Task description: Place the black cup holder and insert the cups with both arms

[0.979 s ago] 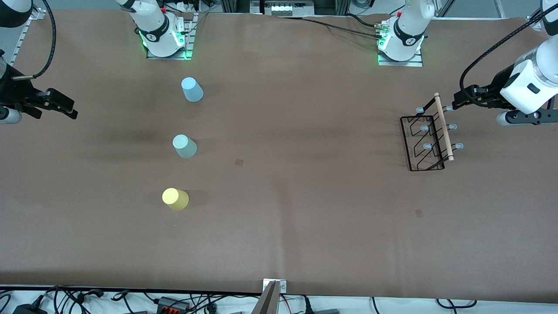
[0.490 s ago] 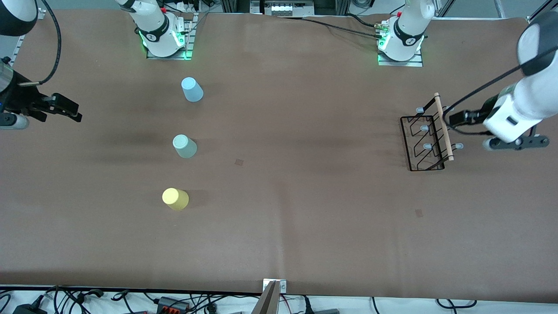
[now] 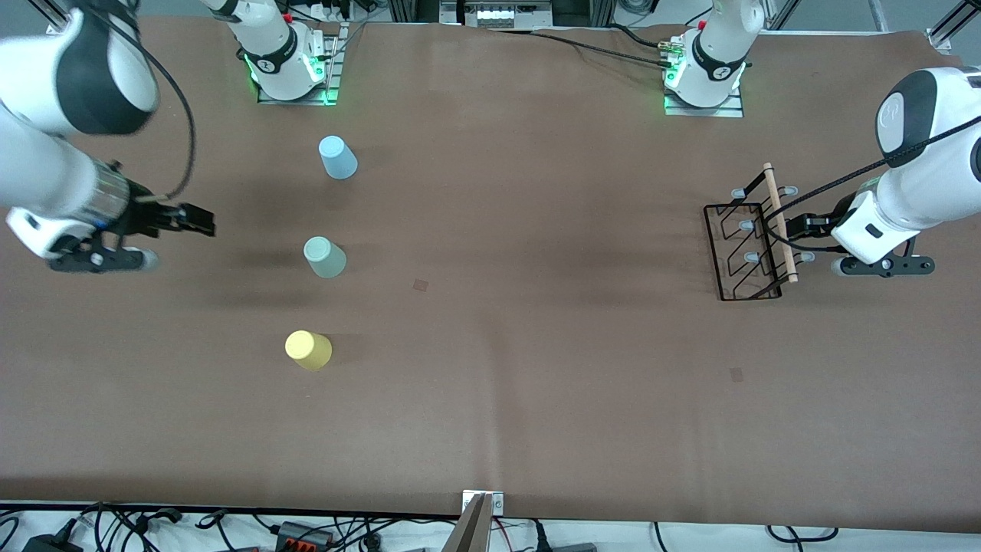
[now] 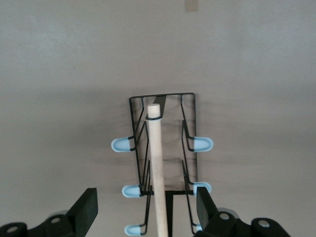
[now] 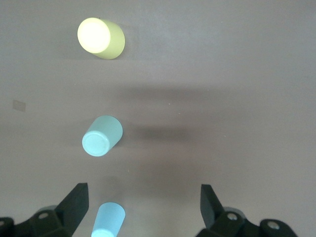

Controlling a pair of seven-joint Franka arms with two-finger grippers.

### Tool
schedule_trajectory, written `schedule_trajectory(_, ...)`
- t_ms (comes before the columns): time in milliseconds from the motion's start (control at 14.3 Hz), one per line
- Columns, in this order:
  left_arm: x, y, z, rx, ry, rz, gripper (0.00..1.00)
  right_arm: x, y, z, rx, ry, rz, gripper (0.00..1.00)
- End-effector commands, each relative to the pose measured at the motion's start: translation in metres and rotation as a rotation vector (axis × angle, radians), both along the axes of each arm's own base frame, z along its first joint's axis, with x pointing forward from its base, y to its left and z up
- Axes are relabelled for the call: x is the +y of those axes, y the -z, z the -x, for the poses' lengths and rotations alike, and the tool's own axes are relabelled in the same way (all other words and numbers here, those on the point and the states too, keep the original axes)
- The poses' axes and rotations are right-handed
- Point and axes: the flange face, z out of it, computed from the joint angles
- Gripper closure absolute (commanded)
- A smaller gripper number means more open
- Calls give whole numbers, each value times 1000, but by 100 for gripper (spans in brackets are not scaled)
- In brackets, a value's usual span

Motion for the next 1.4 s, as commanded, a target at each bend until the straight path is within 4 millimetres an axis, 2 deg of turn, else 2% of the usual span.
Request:
schedule_trajectory(0,2,23,32,-28,38,-17,18,5,3,-23,-4,0,4,0)
schedule_trajectory(140,2,33,37,-21,39,-15,25,20,10,-23,-1,-21,4,0)
schedule_trajectory(210,2,40,42,-7,38,-14,30,20,12,-24,-4,-15,5,0)
schedule_trajectory(350,5,48,46,-11,35,-13,32,18,11,-25,-13,-11,1,0)
schedule_trajectory(490,14,65,54,-21,18,-10,35,20,3,-25,-41,-18,1,0)
schedule_trajectory(559,16,67,55,-24,14,-10,38,22,3,-24,-38,-23,4,0)
schedule_trajectory(769,15,67,55,-16,17,-9,52,23,21,-19,-4,-28,12,0)
schedule_trajectory(839,15,68,56,-15,17,-9,53,27,26,-17,5,-34,13,0)
schedule_trajectory(909,15,70,58,-8,15,-8,56,39,31,-14,14,-54,14,0)
schedule_trajectory(979,15,71,58,-7,14,-7,58,61,39,-8,25,-89,24,0)
schedule_trajectory(1049,14,71,58,-7,14,-7,58,70,55,-2,37,-100,27,0)
schedule_trajectory(1189,15,76,61,2,13,-6,59,71,81,5,34,-98,20,0)
schedule_trajectory(1329,14,80,64,11,13,-4,64,80,93,8,28,-37,32,0)
